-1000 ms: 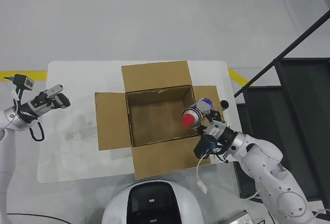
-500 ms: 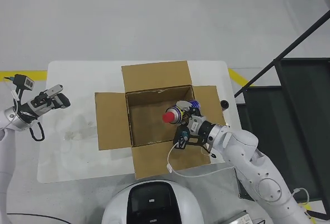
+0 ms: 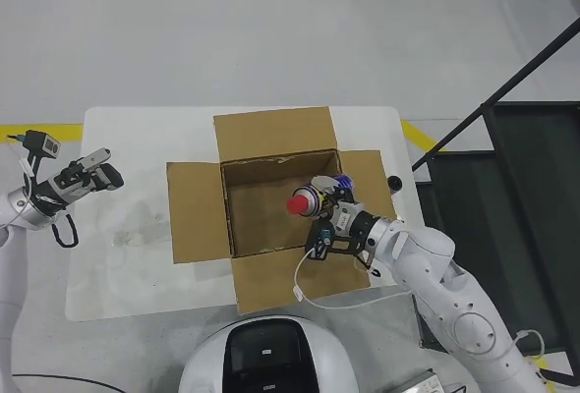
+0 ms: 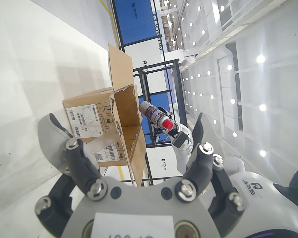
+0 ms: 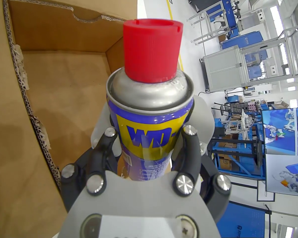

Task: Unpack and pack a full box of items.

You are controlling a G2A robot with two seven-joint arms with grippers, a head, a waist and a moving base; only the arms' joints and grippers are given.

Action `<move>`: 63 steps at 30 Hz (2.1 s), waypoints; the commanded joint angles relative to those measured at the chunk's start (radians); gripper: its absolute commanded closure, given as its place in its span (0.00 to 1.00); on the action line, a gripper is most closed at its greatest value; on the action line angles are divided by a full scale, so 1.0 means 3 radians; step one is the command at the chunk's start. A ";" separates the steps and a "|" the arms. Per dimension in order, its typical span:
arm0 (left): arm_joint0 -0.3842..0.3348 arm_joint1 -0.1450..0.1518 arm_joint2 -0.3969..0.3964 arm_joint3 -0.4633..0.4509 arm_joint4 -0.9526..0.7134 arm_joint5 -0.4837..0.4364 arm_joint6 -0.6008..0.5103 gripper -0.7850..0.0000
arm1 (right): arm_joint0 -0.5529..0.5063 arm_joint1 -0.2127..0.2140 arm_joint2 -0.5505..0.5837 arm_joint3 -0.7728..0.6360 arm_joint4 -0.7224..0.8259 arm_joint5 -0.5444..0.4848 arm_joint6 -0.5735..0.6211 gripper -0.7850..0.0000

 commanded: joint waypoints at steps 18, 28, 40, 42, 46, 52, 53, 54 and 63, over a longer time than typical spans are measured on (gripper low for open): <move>0.0000 0.0000 0.0000 0.0000 0.0000 0.0000 0.0000 0.00 | 0.1510 -0.0138 -0.1030 0.0934 0.1177 -0.1474 0.1335 1.00; 0.0000 0.0000 0.0000 0.0000 0.0000 0.0000 0.0000 0.00 | 0.1961 -0.0180 -0.1662 0.1375 0.1731 -0.1474 0.1761 1.00; 0.0000 0.0000 0.0000 0.0000 0.0000 0.0000 0.0000 0.00 | 0.2253 -0.0201 -0.1949 0.1785 0.2136 -0.1474 0.1889 0.00; 0.0000 0.0000 0.0000 0.0000 0.0000 0.0000 0.0000 0.00 | 0.2269 -0.0197 -0.1945 0.1796 0.2169 -0.1474 0.1870 0.00; 0.0000 0.0000 0.0000 0.0000 0.0000 0.0000 0.0000 0.00 | 0.2257 -0.0169 -0.1860 0.1743 0.2198 -0.1472 0.1789 0.00; 0.0000 0.0000 0.0000 0.0000 0.0000 0.0000 0.0000 0.00 | 0.2065 -0.0068 -0.1481 0.1514 0.2302 -0.1403 0.1134 0.00; 0.0000 0.0000 0.0000 0.0000 0.0000 0.0000 0.0000 0.00 | 0.2010 -0.0039 -0.1378 0.1490 0.2278 -0.1373 0.1012 0.00; 0.0000 0.0000 0.0000 0.0000 0.0000 0.0000 0.0000 0.00 | 0.1947 -0.0009 -0.1284 0.1426 0.2218 -0.1342 0.0903 0.00; 0.0000 0.0000 0.0000 0.0000 0.0000 0.0000 0.0000 0.00 | 0.0943 0.0268 -0.0135 0.0967 0.2230 -0.1110 0.0173 0.00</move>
